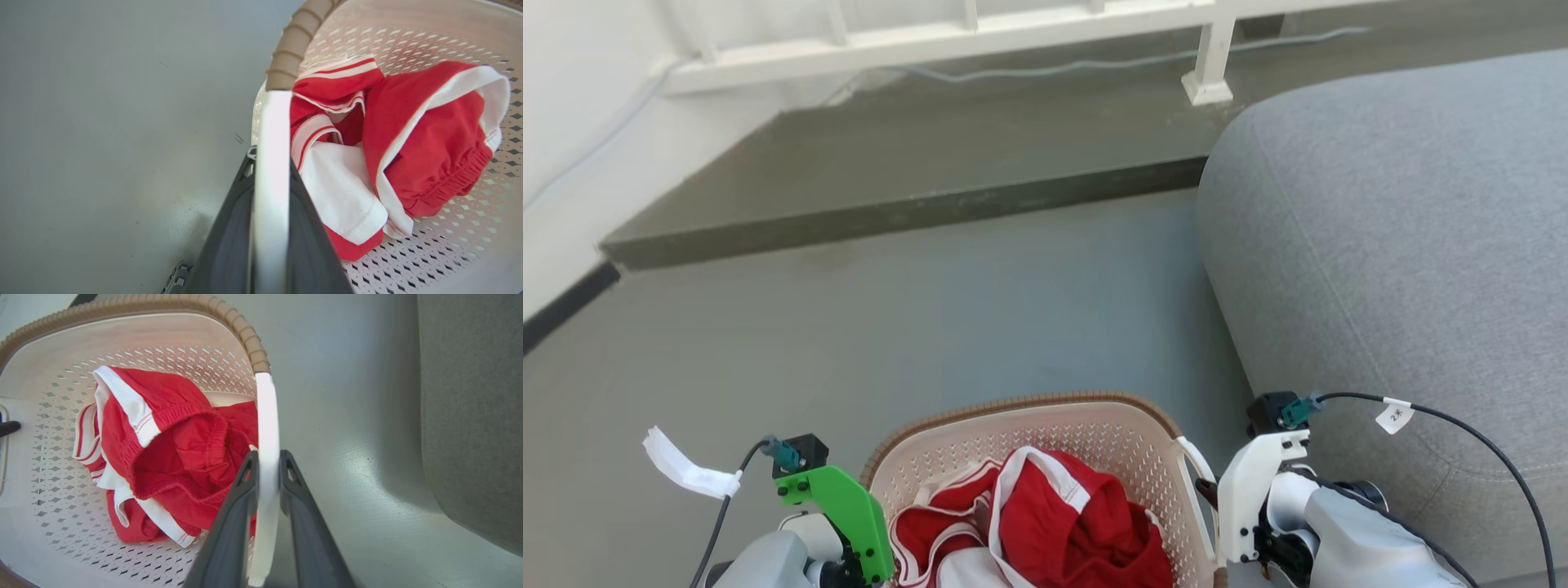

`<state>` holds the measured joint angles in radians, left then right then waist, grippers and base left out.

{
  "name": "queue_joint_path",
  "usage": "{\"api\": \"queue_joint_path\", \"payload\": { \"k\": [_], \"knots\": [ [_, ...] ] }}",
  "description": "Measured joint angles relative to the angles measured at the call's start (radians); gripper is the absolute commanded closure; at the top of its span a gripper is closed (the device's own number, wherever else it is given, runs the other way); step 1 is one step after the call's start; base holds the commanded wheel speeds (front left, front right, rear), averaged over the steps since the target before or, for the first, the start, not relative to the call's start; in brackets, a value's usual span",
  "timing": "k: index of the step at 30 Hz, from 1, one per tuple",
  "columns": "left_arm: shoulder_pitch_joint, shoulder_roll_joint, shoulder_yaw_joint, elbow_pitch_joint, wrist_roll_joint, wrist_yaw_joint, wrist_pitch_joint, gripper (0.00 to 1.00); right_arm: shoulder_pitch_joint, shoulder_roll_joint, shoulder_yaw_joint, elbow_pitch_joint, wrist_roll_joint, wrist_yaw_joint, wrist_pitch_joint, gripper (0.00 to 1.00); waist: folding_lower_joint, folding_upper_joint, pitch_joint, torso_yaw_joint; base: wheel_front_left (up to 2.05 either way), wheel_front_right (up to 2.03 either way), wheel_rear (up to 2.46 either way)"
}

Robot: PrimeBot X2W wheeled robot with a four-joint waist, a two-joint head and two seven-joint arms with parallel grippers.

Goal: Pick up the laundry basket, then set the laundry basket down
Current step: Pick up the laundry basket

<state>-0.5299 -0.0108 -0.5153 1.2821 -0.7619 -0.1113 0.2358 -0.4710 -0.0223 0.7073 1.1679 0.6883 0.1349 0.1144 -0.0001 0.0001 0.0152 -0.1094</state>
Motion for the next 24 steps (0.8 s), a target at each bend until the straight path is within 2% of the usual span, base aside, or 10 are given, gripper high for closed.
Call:
{"api": "queue_joint_path", "payload": {
  "k": [12, 24],
  "knots": [
    [0.025, 0.0, -0.002, 0.002, -0.034, 0.0, 0.05, 1.0, 0.01, -0.002, 0.021, -0.001, 0.028, 0.0, 0.056, 1.0, 0.0, 0.0, -0.075, -0.013, 0.0, 0.0, 0.0],
    [0.042, 0.001, -0.006, 0.001, -0.051, -0.002, 0.077, 1.0, 0.011, -0.005, 0.037, -0.001, 0.052, 0.0, 0.089, 1.0, 0.0, 0.0, -0.086, -0.018, 0.0, 0.0, 0.0]
  ]
}}
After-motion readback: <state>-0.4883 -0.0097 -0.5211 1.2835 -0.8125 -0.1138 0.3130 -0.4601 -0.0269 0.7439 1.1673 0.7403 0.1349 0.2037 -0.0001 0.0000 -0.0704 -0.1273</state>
